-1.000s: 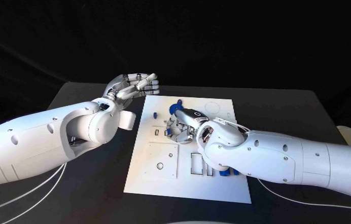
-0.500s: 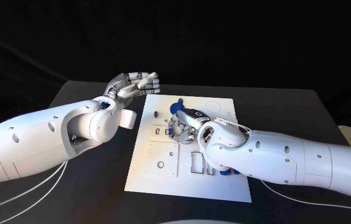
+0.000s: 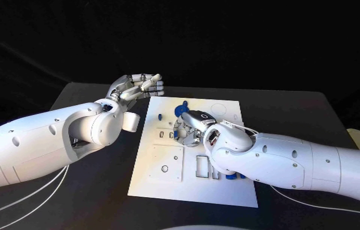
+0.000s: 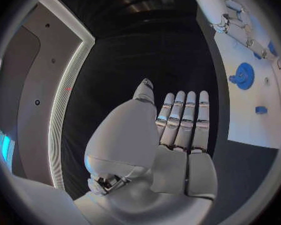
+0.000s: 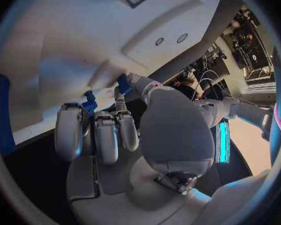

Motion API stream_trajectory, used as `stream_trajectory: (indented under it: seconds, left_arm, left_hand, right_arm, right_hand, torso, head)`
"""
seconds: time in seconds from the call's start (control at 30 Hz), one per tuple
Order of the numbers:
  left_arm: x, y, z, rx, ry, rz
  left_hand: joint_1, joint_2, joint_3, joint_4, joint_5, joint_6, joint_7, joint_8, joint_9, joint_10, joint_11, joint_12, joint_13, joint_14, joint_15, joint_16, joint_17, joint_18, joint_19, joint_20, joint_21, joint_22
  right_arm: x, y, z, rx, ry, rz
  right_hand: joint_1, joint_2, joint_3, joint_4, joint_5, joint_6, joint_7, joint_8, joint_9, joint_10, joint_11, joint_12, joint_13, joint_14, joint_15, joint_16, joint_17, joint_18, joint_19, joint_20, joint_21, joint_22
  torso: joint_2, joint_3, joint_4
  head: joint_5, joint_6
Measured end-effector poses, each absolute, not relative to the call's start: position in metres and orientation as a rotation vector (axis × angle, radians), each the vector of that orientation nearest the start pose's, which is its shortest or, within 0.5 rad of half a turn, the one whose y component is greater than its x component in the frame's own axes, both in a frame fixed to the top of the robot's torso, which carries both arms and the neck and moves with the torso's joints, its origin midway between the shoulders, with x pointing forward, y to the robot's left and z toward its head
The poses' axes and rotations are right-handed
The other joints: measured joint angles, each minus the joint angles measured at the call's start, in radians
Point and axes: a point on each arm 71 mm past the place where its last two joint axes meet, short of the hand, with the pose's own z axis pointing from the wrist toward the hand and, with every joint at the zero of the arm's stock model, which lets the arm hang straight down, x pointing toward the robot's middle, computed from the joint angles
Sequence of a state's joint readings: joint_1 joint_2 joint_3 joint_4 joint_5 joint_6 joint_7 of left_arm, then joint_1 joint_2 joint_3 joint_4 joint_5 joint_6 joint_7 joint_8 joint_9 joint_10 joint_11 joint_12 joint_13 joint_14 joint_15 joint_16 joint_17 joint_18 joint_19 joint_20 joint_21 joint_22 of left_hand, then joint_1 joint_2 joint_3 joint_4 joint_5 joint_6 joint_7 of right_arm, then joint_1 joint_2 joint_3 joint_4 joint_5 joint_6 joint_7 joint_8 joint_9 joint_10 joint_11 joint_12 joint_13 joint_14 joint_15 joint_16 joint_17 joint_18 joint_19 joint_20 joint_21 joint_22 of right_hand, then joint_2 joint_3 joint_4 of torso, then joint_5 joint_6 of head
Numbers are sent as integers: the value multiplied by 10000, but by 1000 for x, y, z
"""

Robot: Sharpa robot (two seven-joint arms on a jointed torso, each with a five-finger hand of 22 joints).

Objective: Assemble the parts on the task board

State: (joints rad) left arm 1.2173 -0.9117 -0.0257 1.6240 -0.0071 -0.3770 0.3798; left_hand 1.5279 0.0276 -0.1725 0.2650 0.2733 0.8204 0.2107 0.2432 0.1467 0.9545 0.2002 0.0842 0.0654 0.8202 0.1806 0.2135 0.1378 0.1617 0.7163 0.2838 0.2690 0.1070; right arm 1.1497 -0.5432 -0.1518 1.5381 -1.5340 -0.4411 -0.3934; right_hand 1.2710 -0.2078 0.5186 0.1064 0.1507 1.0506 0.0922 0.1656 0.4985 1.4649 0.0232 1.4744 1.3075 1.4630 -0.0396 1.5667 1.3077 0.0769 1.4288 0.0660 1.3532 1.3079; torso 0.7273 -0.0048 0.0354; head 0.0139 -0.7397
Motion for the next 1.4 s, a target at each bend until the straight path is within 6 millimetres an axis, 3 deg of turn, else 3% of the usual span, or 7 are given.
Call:
stream_trajectory:
  seconds: [0.27,0.67,0.93,1.03,1.13,1.27,1.4]
  left_arm:
    - [476,217,-158,-11127,13878,-15249]
    - [477,217,-159,-11136,13914,-15258]
    - [477,217,-159,-11141,13936,-15260]
    - [477,217,-159,-11144,13945,-15258]
    - [477,217,-159,-11148,13955,-15259]
    - [477,217,-159,-11152,13964,-15256]
    - [478,217,-160,-11152,13981,-15230]
  left_hand:
    - [0,0,0,0,0,0,0,0,0,0,0,0,0,0,0,0,-9,0,5,5,0,0]
    - [0,0,-26,26,-37,0,0,0,0,0,0,-37,0,-38,38,0,-8,0,5,5,1,-10]
    - [0,0,-53,-1,-37,-36,-36,0,-11,0,0,-37,0,-38,38,-47,-18,0,5,5,-36,-29]
    - [0,0,-53,-1,-37,-36,-36,0,-10,0,0,-37,0,-38,38,-47,-18,1,4,5,-36,-30]
    - [0,0,-53,-2,-37,-36,-36,0,-11,-35,35,-79,0,-38,38,-47,-18,0,4,5,-36,-29]
    - [0,0,-53,-1,-37,-36,-36,0,-10,-38,38,-79,0,-38,38,-47,-17,0,5,5,-36,-29]
    - [0,0,-53,-2,-37,-36,-36,-37,-10,-38,38,-79,0,-38,38,-46,-17,0,4,5,-36,-29]
  right_arm:
    - [441,-60,-233,-1646,17117,6866]
    - [441,-61,-235,-1634,17161,6793]
    - [441,-61,-234,-1674,17124,6834]
    - [441,-60,-234,-1700,17094,6873]
    - [440,-60,-234,-1723,17040,6940]
    - [440,-62,-233,-1708,16948,7019]
    - [437,-68,-230,-1593,16769,7122]
  right_hand:
    - [-151,-99,-69,69,-104,3,-3,4,-6,0,0,-39,-1,0,0,0,-1,0,0,0,0,-1]
    - [-315,-263,-246,166,-300,-422,201,-230,-133,7,7,-236,-2,0,0,0,-1,0,0,0,-86,-3]
    - [-128,-451,-474,58,-442,-1087,409,-603,-382,-209,284,-593,-2,54,131,0,-2,0,-110,111,-280,-3]
    - [-194,-518,-788,165,-442,-1238,454,-692,-475,-267,342,-660,-2,1,184,0,-2,0,-157,170,-316,-4]
    - [-190,-514,-1547,365,-442,-1328,472,-692,-599,-303,378,-660,-2,36,219,0,-2,-1,-121,206,-325,-4]
    - [156,-168,-2684,785,-442,-1365,509,-692,-761,-303,378,-660,-2,36,219,0,-2,-1,-90,236,-385,-4]
    - [406,-51,-3235,1141,-442,-1365,509,-692,-862,-304,377,-660,1,36,219,0,-2,-1,-90,237,-385,-5]
  torso:
    - [0,-4,0]
    - [-2,-9,-1]
    - [-1,-5,-6]
    - [-1,-6,-7]
    - [-1,0,-5]
    - [-2,2,-2]
    - [-7,10,-4]
  head:
    - [-35,-19]
    - [-56,-3]
    - [-101,-20]
    - [-107,-12]
    - [-113,2]
    - [-114,12]
    - [-110,24]
